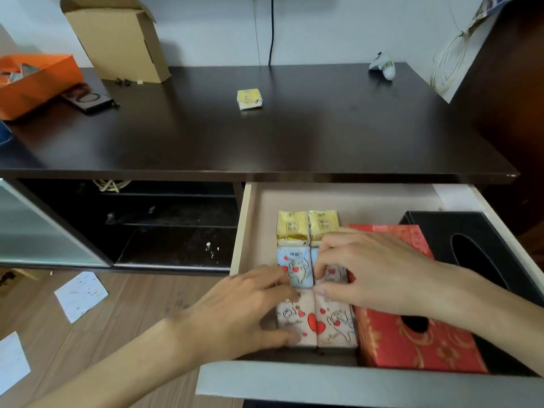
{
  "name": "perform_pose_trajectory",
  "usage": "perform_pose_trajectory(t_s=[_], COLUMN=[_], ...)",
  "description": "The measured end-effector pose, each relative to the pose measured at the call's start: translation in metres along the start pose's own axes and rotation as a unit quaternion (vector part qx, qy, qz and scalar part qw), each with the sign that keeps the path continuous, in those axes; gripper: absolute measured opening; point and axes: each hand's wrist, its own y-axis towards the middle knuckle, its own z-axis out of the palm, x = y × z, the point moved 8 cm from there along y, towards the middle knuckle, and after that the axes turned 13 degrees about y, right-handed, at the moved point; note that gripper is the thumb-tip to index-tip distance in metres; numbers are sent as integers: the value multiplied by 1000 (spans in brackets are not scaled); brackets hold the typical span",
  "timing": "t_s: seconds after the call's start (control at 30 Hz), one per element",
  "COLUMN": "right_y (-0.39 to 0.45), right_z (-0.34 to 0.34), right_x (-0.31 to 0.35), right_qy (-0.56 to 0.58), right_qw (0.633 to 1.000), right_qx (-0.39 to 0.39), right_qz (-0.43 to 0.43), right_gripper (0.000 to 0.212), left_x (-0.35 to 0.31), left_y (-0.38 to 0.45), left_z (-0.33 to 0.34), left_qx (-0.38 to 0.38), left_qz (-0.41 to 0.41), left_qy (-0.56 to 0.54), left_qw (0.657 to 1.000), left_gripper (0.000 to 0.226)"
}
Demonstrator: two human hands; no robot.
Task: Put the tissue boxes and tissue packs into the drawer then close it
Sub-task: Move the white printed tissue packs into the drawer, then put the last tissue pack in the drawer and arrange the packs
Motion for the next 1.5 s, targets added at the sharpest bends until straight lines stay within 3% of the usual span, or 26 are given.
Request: perform_pose_trajectory(t_s=[0.17, 0.37, 0.53, 0.67, 0.77, 0.87, 1.07, 1.23, 1.37, 1.5], right_y=[61, 193, 310, 377, 406, 393, 287, 214, 178, 144], right_z=[-74, -136, -154, -161, -149, -148, -148, -133, -115, -113], right_x=[-27, -79, -107, -119, -122, -121, -113, -124, -118, -121], right_qy=[143, 216, 184, 154, 116, 81, 67, 37, 16, 50], right_qw=[978, 946, 959, 956, 975, 986, 983, 990, 996, 994], right_qx=[-151, -238, -205, -211, -143, -108, -169, -111, -63, -88], right_qz=[9, 26, 72, 134, 123, 93, 15, 80, 61, 46], right_gripper=[16, 8, 47, 84, 84, 68, 59, 67, 52, 97], left_x=[34, 165, 256, 285, 282, 262, 187, 144, 124, 116], left_y=[11, 65, 103, 114, 115, 113, 97, 91, 95, 102], left_z=[-46, -120, -111, -90, -86, -88, -87, -78, -76, -85], left_qx=[-70, -189, -146, -112, -137, -152, -215, -219, -226, -247], left_qz=[-60, -231, -347, -402, -400, -372, -278, -244, -229, -216], left_qy=[2, -31, -17, -14, -4, 3, -25, 4, -4, -15], left_qw=[996, 954, 926, 909, 906, 916, 936, 945, 947, 945], left_gripper=[34, 12, 18, 19, 16, 14, 13, 12, 13, 14])
